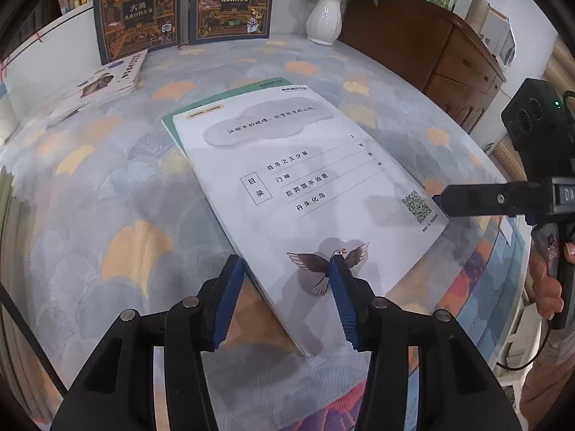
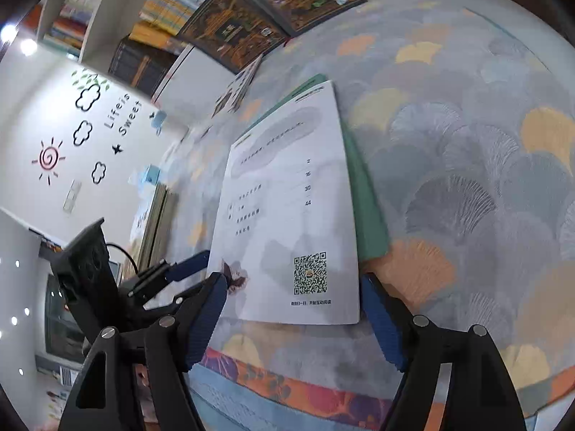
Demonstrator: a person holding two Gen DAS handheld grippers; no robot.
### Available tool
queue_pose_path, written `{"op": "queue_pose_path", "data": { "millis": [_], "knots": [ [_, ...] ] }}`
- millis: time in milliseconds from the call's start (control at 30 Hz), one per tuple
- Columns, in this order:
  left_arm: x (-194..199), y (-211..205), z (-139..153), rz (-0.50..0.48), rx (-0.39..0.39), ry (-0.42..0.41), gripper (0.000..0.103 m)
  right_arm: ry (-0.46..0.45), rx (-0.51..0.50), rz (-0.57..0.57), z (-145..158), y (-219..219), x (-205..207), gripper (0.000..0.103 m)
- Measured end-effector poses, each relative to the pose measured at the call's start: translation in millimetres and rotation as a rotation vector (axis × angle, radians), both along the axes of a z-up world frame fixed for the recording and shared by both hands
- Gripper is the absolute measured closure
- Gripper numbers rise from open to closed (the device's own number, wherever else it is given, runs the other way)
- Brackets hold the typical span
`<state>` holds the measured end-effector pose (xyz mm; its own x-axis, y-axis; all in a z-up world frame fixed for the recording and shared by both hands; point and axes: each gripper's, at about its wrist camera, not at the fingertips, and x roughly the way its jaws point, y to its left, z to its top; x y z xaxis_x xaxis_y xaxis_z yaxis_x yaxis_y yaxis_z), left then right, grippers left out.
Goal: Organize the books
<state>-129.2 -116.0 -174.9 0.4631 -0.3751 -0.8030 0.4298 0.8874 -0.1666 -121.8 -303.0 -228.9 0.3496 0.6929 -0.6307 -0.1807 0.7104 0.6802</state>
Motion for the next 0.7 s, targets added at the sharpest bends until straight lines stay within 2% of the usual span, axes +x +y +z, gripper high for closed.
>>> {"op": "queue_pose_path", "data": {
  "millis": [67, 133, 200, 233, 267, 300, 333, 367, 433, 500, 567, 633, 700],
  "knots": [
    [-2.2, 5.2, -0.1, 0.009, 0.004, -0.006, 0.055, 0.007, 0.076, 0.035, -1.3, -2.4, -3.0, 0.030],
    [-1.8, 13.5, -1.7, 0.023, -0.017, -0.001, 0.054, -0.014, 0.178, 0.073, -3.7, -11.7, -8.7, 0.041],
    [0.1, 25.1, -4.4, 0.033, -0.057, 0.010, 0.054, -0.045, 0.401, 0.109, -16.0, -24.9, -11.8, 0.044],
    [1.1, 29.3, -6.1, 0.031, -0.074, 0.015, 0.054, -0.054, 0.513, 0.114, -26.0, -30.7, -11.2, 0.051],
    [1.9, 32.3, -7.4, 0.025, -0.088, 0.020, 0.054, -0.041, 0.573, 0.105, -35.1, -33.9, -8.6, 0.058],
    [1.8, 32.6, -8.0, 0.015, -0.087, 0.017, 0.054, -0.019, 0.619, 0.082, -46.5, -36.3, -4.2, 0.059],
    [1.0, 31.4, -8.2, 0.009, -0.078, 0.013, 0.054, -0.007, 0.620, 0.070, -53.1, -33.9, 0.4, 0.060],
    [0.7, 29.4, -7.9, 0.007, -0.061, 0.008, 0.054, -0.002, 0.592, 0.065, -56.4, -29.8, 4.2, 0.066],
    [0.4, 27.3, -7.3, 0.009, -0.047, 0.010, 0.054, -0.024, 0.532, 0.094, -49.1, -14.7, 8.7, 0.066],
    [0.8, 29.1, -7.3, 0.010, -0.056, 0.016, 0.054, -0.050, 0.453, 0.084, -38.0, -0.9, 11.3, 0.075],
    [1.1, 32.9, -6.9, 0.016, -0.079, 0.026, 0.054, -0.077, 0.412, 0.066, -29.0, 8.8, 14.7, 0.092],
    [2.8, 36.8, -1.9, 0.033, -0.096, 0.028, 0.053, -0.058, 0.416, 0.060, -22.9, 7.3, 19.6, 0.096],
    [6.3, 35.3, 13.6, 0.047, -0.071, -0.006, 0.055, -0.053, 0.378, 0.056, 1.3, 6.0, 35.2, 0.096]
  ]
}}
